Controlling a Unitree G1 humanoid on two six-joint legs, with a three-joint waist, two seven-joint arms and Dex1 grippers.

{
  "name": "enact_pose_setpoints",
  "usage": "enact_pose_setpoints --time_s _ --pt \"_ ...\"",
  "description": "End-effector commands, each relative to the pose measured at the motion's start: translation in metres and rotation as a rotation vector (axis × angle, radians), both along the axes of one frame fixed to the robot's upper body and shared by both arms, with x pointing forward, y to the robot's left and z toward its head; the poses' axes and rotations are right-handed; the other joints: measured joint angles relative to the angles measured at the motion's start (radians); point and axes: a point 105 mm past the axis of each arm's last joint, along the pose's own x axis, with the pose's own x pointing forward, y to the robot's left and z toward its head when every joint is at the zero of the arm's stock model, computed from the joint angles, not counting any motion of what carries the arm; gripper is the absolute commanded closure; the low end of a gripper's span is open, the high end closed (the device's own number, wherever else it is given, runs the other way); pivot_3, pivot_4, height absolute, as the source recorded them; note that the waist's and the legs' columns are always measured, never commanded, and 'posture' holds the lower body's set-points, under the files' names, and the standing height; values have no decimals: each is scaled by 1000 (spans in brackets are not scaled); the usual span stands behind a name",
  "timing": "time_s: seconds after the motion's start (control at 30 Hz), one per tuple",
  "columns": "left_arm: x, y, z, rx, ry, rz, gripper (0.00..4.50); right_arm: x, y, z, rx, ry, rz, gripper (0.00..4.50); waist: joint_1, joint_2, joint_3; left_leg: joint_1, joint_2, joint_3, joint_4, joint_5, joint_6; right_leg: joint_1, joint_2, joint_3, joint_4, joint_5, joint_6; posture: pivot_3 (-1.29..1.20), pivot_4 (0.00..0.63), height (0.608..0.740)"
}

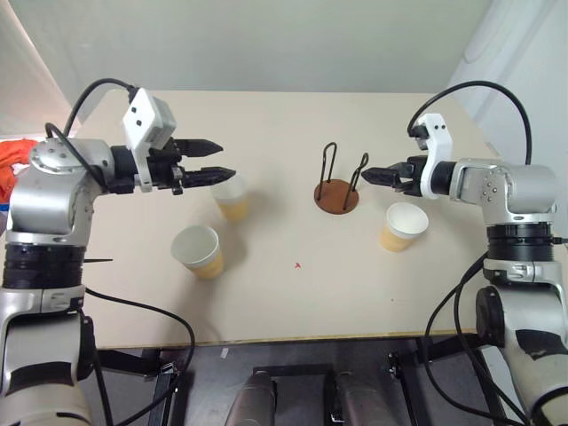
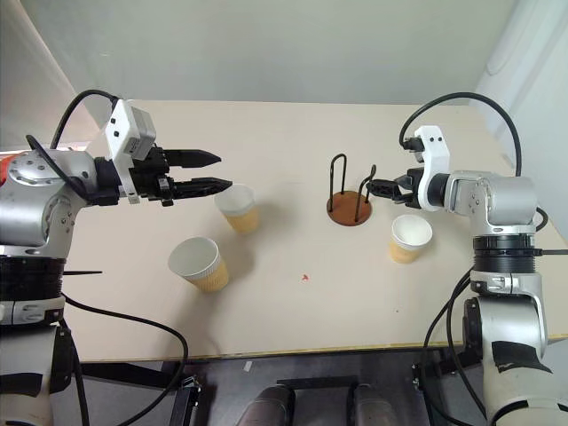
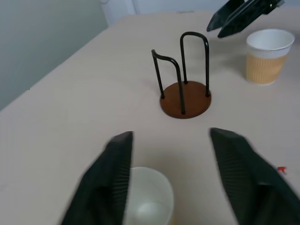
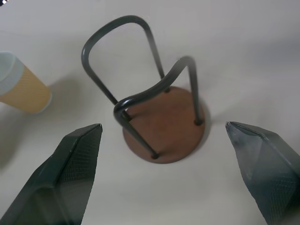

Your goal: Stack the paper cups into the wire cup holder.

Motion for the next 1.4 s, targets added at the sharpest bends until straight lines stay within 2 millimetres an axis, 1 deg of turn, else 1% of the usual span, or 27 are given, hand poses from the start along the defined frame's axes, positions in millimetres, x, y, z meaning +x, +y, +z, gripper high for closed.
enact_pose_setpoints --time_s 0.03,0.27,0.47,0.57,0.6,0.77,0.93,1.03,1.17,1.27,1.3,1.4 --pt "-8 1 18 25 -83 -5 331 -3 7 19 36 -62 26 0 0 0 0 0 0 0 0 0 0 0 0 0 0 0 0 0 150 740" --pt "-15 2 13 47 -72 -16 331 3 34 10 94 -58 49 0 -5 0 0 1 0 0 0 1 0 -1 1 0 2 0 0 0 150 740" --pt "-17 3 13 45 -72 -11 331 11 43 4 116 -72 47 0 -1 0 0 0 0 -1 0 1 0 -1 0 0 2 0 0 0 150 740" --pt "-19 7 11 48 -65 0 293 13 42 4 118 -88 39 626 -1 0 0 0 0 0 0 0 0 -1 0 0 1 0 0 0 150 740" --pt "-20 8 11 48 -64 1 293 14 42 5 116 -91 40 928 -1 0 0 0 0 0 0 0 0 -1 0 0 1 0 0 0 150 740" --pt "-21 11 13 53 -67 7 293 15 42 8 107 -104 49 2697 -2 0 0 0 0 -1 0 1 0 -1 0 0 2 0 -1 0 150 740" --pt "-21 11 12 61 -65 6 293 12 43 5 85 -99 71 4446 -2 0 0 0 0 -1 0 0 0 -1 0 0 2 0 -1 0 150 740" --pt "-23 9 9 63 -54 -9 293 8 44 2 77 -81 95 4477 -2 0 0 0 0 -1 0 0 0 -1 0 0 2 0 -1 0 150 740" --pt "-23 8 9 64 -54 -14 293 -3 51 -4 61 -48 168 4477 -2 0 0 0 0 0 0 0 0 -1 0 0 2 0 -1 0 150 740" --pt "-23 8 11 67 -55 -18 293 -9 52 -7 43 -25 190 4477 -3 0 0 0 0 0 0 0 0 -1 0 0 2 0 -1 0 150 740" --pt "-23 7 11 66 -54 -25 293 -13 55 -5 47 -16 208 4477 -3 0 0 0 0 0 0 0 0 -1 0 0 2 0 -1 0 150 740" --pt "-31 2 9 59 -17 -72 293 -40 74 2 58 -28 348 4477 -3 0 0 0 0 0 0 1 0 -1 0 0 2 0 -1 0 150 740"
